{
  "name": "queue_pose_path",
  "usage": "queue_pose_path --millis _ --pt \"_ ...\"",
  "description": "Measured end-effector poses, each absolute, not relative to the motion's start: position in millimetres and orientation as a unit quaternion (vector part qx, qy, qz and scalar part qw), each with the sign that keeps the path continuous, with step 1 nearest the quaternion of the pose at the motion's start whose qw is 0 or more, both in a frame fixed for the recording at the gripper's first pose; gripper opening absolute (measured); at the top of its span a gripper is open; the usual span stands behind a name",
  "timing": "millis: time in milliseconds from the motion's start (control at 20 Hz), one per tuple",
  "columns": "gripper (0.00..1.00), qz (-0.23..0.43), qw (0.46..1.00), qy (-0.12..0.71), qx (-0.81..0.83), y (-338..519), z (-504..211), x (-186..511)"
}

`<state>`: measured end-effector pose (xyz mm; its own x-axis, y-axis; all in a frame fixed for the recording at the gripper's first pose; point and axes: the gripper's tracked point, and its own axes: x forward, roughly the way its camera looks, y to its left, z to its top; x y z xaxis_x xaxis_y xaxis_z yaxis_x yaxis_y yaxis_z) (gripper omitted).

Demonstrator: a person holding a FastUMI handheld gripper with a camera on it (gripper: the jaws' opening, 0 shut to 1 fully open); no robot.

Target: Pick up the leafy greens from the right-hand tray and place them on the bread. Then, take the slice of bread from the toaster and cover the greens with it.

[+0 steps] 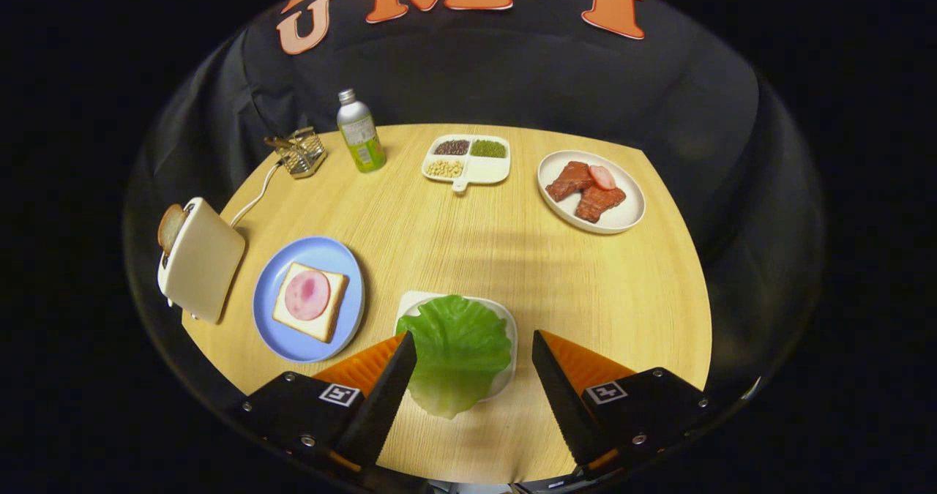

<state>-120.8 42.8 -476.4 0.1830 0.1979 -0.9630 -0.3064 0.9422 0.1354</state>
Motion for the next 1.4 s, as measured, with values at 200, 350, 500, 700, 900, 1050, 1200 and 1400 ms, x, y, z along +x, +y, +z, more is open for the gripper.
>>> queue_pose_path --millis 200,350,500,700,900,1050,1200,1400 --pt "0.93 0.181 0.736 0.651 -0.050 55 -500 -140" --pt "0.93 0.181 0.715 0.673 -0.063 57 -513 -150" --pt "0.93 0.176 0.694 0.696 -0.062 59 -527 -159" --pt "0.89 0.157 0.675 0.717 -0.066 56 -543 -166" --pt "0.84 0.154 0.669 0.724 -0.075 55 -554 -167" --pt "0.80 0.152 0.662 0.729 -0.083 56 -561 -172" --pt "0.71 0.151 0.659 0.733 -0.075 60 -561 -173" --pt "0.64 0.143 0.660 0.735 -0.067 58 -563 -172"
